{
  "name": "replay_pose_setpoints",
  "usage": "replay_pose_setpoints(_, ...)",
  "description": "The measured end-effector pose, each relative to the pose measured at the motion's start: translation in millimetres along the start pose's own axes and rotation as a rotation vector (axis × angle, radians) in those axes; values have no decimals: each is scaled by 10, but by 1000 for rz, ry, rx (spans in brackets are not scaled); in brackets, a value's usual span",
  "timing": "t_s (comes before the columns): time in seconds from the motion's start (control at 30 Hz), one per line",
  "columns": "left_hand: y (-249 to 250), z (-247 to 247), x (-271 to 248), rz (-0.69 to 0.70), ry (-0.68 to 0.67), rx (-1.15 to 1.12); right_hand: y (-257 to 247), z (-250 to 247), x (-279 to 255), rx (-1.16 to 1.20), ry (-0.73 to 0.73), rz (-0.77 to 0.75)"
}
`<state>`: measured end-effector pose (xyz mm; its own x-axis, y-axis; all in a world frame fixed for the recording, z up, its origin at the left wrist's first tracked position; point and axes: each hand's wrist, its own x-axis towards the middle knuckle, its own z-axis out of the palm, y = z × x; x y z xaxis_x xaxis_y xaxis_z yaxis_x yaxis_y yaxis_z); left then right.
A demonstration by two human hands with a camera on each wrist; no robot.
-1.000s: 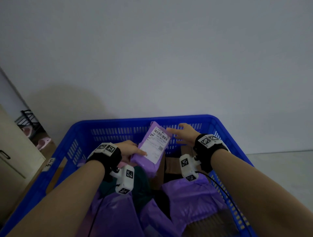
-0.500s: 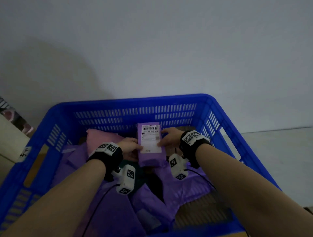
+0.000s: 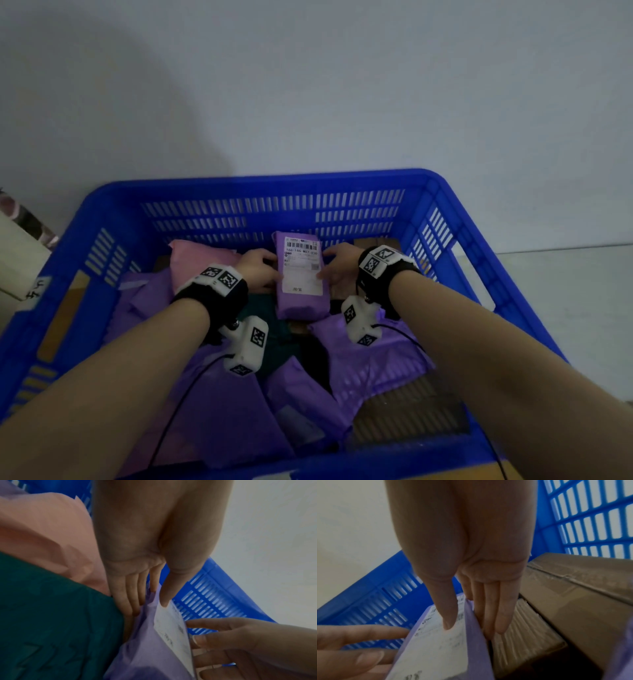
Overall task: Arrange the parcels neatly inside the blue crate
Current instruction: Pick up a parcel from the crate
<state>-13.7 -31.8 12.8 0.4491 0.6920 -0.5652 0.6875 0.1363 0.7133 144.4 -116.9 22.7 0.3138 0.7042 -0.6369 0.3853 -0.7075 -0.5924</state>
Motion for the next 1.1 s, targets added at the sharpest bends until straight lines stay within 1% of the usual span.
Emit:
replay_pose_setpoints(0.07,49,-27,-63,72,48,89,24,-64,-73,4,45,5)
replay_pose_setpoints(0.2,161,-72,-213,216,212,273,137,-237,-266,-34,108,2)
replay_pose_setpoints(0.27,187,-55,-270,236,224,276,246,-327,-370,-25,129,8)
replay_pose_setpoints(0.33,188,4,-339,180,120,176,359,-390,-502,-29,154,42)
replay_pose_setpoints(0.4,186,86,-445,65,-26,95,477,-431,-625,-74,172,87)
replay_pose_setpoints(0.47,184,166,-518,-15,-135,130,588,-458,-717,-122,158,137)
replay_pose_setpoints(0.53,186,238,-577,-56,-236,177,684,-464,-781,-152,122,186)
replay_pose_setpoints(0.63,184,360,-611,-132,-352,186,783,-445,-886,-177,107,247)
replay_pose_setpoints(0.77,168,515,-635,-259,-427,114,873,-386,-936,-175,100,302)
replay_pose_setpoints(0.87,132,606,-638,-329,-494,153,963,-338,-917,-216,44,343)
replay_pose_setpoints(1.0,29,718,-601,-378,-559,171,1061,-271,-876,-235,38,347)
replay_pose_setpoints(1.1,4,772,-622,-364,-579,135,1076,-255,-882,-258,38,352)
